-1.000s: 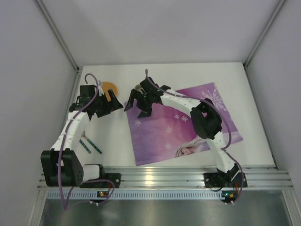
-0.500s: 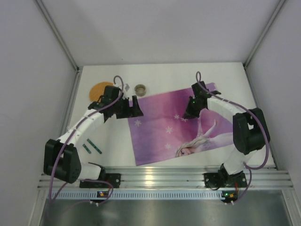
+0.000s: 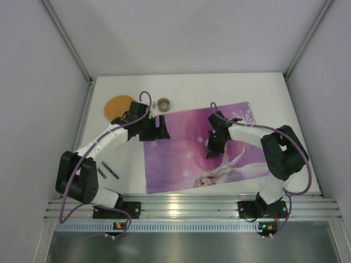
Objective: Set the dinner table for one person
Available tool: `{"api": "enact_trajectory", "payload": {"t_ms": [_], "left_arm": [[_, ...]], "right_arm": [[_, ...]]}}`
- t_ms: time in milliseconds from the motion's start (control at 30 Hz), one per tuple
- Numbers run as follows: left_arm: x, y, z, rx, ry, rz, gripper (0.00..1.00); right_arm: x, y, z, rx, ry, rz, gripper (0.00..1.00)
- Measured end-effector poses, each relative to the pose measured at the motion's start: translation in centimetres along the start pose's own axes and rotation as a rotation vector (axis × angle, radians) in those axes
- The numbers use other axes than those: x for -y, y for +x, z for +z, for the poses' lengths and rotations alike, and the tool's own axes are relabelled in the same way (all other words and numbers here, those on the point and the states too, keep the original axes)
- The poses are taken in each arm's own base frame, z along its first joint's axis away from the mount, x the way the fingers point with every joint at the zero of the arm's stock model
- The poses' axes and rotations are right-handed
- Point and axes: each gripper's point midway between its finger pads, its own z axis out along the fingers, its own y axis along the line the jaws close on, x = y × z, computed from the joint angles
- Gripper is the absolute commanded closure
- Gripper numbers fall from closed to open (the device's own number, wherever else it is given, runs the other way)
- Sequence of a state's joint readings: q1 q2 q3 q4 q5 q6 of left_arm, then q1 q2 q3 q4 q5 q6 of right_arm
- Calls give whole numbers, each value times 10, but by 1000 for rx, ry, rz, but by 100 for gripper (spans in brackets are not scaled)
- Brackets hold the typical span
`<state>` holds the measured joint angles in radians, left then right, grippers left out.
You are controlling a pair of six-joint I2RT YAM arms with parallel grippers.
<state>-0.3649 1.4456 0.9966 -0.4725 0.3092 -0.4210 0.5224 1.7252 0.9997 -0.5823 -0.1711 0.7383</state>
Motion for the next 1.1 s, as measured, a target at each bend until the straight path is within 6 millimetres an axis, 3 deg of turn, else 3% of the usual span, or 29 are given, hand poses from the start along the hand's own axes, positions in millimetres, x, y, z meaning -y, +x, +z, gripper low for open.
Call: {"api": "enact_trajectory", "payload": {"t_ms": [267,600,667,767,800,900,1000,1100], "left_arm": [[-22,11,21,-59,-80,-23,9],[-31,12,27,-75,-127,-28,9],[-31,6,24,-64,-141,-25,9],[-29,-15,12,-9,-182,-9,9],[-27,-25,6,22,-193,0,9],[-20,-56,-18,134,-224,29,8],[-12,-79,-41,231,-237,45,8],[-11,-87,-56,286,-258,46,8]], "right_arm": [[-47,36,12,-94,-50,-113,100],[-51,40,12,-117,-62,-109,100],[-52,41,12,-119,-63,-120,90],[-55,43,7,-124,-55,-158,56],[-58,44,4,-122,-49,-179,39],[-75,38,-14,-98,-49,-256,20],[-106,17,-44,-32,-90,-320,17],[-150,-18,-85,87,-166,-373,13]]}}
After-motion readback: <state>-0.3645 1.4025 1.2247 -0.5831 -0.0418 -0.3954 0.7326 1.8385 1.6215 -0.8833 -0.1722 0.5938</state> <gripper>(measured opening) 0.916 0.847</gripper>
